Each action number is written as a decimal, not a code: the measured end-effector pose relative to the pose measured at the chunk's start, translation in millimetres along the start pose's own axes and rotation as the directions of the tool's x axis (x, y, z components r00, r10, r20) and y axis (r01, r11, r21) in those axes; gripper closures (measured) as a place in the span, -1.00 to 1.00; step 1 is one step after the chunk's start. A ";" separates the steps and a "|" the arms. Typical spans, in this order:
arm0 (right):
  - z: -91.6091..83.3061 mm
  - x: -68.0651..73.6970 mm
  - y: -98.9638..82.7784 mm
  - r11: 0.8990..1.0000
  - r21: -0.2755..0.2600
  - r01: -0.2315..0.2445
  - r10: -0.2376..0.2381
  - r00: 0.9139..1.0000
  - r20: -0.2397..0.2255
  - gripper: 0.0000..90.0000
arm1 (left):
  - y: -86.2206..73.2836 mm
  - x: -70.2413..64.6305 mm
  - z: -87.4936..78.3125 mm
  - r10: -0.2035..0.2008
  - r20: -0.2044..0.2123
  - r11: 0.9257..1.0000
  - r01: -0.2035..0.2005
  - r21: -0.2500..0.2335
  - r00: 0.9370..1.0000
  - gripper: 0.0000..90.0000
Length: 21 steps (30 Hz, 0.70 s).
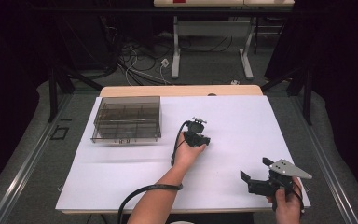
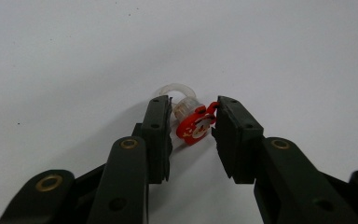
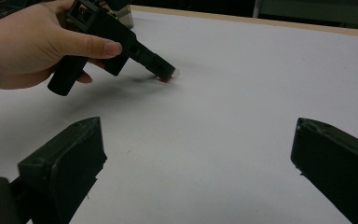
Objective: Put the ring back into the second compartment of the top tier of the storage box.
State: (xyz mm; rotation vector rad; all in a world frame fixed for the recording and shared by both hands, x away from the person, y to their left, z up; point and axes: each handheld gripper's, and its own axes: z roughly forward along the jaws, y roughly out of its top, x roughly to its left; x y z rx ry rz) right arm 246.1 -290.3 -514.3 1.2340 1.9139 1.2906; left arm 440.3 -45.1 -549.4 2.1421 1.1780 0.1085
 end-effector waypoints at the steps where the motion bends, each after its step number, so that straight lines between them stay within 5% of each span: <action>1: 0.4 0.2 -0.1 1.000 -0.006 -0.004 0.004 1.000 0.000 -0.95 | 0.1 0.3 -0.2 0.006 0.002 1.000 -0.006 0.004 1.000 0.51; 21: -0.3 -0.1 0.2 1.000 0.005 0.002 -0.002 1.000 -0.001 -0.95 | -0.6 -0.3 0.0 0.005 0.002 1.000 -0.005 0.000 1.000 0.55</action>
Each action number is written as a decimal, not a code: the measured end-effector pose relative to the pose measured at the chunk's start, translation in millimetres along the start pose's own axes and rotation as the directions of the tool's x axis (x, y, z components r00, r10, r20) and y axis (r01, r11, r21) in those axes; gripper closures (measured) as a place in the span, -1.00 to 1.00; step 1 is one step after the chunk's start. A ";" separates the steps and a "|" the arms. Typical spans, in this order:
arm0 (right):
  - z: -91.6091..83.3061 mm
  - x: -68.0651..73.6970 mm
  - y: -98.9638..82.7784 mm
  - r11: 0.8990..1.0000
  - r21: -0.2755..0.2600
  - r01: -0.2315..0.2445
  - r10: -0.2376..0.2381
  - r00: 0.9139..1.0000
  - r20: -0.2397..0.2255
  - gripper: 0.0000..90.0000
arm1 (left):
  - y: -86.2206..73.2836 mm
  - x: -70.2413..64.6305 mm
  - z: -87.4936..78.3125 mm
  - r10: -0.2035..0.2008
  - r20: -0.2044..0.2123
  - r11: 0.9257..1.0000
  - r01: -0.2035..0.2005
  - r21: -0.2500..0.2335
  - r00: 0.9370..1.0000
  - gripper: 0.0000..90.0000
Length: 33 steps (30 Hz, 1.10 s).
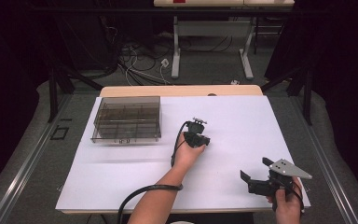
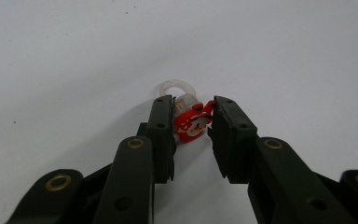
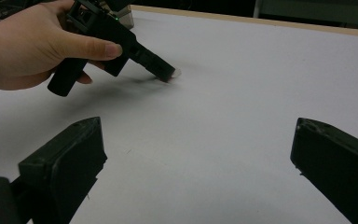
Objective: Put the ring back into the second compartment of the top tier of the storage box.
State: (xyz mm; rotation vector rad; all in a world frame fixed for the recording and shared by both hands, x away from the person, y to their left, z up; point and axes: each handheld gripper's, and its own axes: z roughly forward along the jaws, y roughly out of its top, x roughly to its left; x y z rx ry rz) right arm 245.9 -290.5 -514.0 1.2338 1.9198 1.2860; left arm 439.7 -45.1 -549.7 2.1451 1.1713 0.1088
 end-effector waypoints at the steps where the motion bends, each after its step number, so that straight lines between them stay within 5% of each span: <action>1: 0.2 0.2 0.0 1.000 -0.003 -0.002 0.002 1.000 -0.001 -0.95 | 0.1 0.2 0.1 0.000 -0.001 1.000 0.000 -0.001 1.000 0.55; 18: -0.6 -0.1 0.1 1.000 0.001 -0.010 0.010 1.000 0.001 -0.95 | 2.1 3.3 -3.1 -0.020 0.007 1.000 0.020 0.013 1.000 0.55; 33: 0.8 -0.5 -0.4 1.000 -0.019 -0.011 0.011 1.000 0.006 -0.95 | 10.0 5.5 -17.2 -0.039 -0.008 0.999 0.039 -0.022 0.999 0.55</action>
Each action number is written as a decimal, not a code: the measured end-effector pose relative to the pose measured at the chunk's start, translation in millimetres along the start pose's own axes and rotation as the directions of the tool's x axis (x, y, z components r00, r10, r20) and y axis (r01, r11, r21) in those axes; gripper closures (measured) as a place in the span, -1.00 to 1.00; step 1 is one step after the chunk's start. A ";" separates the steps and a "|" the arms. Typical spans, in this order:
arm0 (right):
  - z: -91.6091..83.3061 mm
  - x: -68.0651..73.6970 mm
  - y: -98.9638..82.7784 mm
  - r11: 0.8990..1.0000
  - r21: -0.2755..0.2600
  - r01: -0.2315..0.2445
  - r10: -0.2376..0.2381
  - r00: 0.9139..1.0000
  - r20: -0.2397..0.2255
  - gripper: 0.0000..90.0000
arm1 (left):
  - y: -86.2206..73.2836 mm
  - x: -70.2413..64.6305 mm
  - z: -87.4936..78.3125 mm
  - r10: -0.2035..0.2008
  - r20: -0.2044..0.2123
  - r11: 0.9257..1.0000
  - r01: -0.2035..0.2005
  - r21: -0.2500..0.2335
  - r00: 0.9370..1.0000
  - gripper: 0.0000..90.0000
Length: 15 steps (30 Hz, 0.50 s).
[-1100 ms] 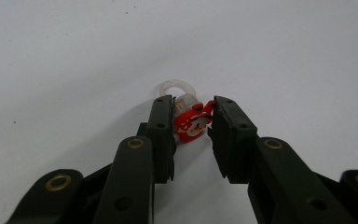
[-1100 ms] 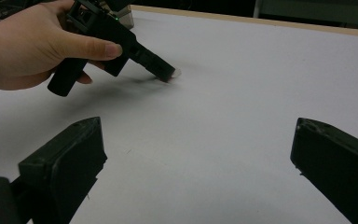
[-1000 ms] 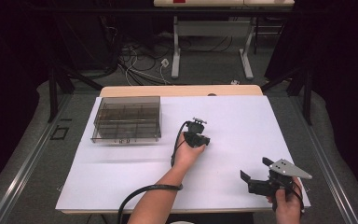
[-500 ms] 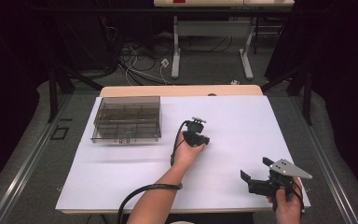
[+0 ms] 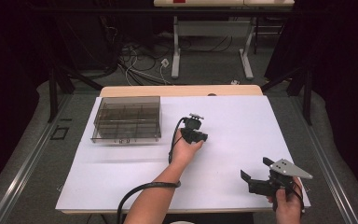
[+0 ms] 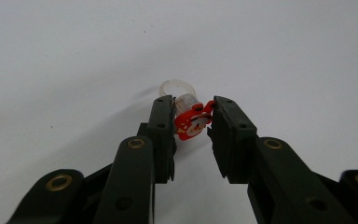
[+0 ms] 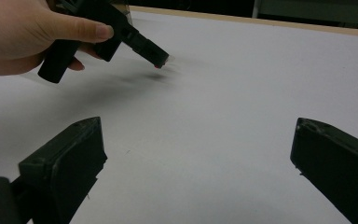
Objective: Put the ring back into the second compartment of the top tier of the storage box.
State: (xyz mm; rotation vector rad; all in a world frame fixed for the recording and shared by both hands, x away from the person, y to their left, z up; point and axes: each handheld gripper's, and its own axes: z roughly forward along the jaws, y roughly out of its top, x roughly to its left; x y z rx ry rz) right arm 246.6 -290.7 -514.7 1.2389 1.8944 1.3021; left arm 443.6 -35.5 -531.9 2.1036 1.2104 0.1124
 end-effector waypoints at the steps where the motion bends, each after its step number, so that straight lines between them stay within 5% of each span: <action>1: -0.5 -0.1 0.2 1.000 0.006 -0.001 0.001 1.000 -0.003 -0.95 | 0.7 0.9 -1.2 0.014 0.000 1.000 -0.014 0.000 1.000 0.55; 15: 0.1 -0.9 -0.4 1.000 0.014 -0.004 0.004 1.000 0.000 -0.95 | 10.4 0.0 -17.9 0.017 -0.007 0.999 -0.017 -0.029 1.000 0.55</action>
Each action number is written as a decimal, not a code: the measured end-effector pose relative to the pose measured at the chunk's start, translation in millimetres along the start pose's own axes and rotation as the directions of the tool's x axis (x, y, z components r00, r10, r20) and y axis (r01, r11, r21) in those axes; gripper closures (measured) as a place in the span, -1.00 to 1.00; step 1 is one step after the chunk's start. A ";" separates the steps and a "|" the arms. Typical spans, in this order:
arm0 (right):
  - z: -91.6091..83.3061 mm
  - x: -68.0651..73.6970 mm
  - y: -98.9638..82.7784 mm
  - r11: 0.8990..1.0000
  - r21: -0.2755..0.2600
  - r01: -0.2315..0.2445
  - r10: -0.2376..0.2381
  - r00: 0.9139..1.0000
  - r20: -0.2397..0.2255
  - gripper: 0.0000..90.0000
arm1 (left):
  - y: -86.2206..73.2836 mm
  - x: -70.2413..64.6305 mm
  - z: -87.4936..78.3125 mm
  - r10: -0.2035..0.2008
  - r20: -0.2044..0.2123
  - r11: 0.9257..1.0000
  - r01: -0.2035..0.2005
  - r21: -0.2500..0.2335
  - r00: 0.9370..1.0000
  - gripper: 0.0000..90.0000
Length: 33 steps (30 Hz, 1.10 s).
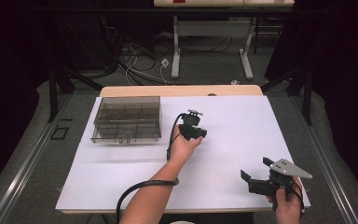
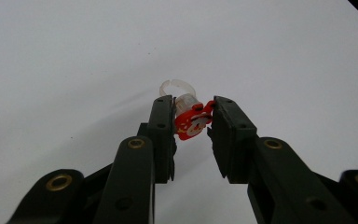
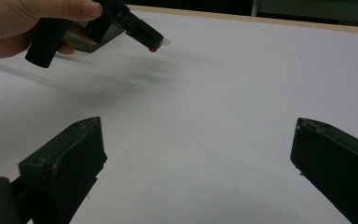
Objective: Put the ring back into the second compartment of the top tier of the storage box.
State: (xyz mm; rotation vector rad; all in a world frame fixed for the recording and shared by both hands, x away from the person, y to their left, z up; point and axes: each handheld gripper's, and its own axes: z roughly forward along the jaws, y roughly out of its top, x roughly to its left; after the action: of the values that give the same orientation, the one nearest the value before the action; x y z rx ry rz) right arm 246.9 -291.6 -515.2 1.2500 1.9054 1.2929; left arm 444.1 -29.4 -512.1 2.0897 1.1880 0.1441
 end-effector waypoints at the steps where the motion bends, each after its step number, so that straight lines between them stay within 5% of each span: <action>1: -0.1 0.1 0.0 1.000 0.002 -0.005 0.005 1.000 0.001 -0.95 | 1.0 -0.4 -1.7 -0.008 0.006 1.000 0.008 0.001 1.000 0.55; 33: -0.1 0.3 -0.3 1.000 -0.001 -0.012 0.012 1.000 -0.002 -0.95 | 23.8 -4.0 -43.8 0.042 0.002 0.997 -0.042 -0.063 0.999 0.55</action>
State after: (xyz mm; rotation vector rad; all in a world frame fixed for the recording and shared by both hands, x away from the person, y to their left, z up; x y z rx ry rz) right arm 246.6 -291.4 -515.4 1.2615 1.9016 1.3018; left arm 440.2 -16.9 -463.8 2.0600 1.1236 0.1954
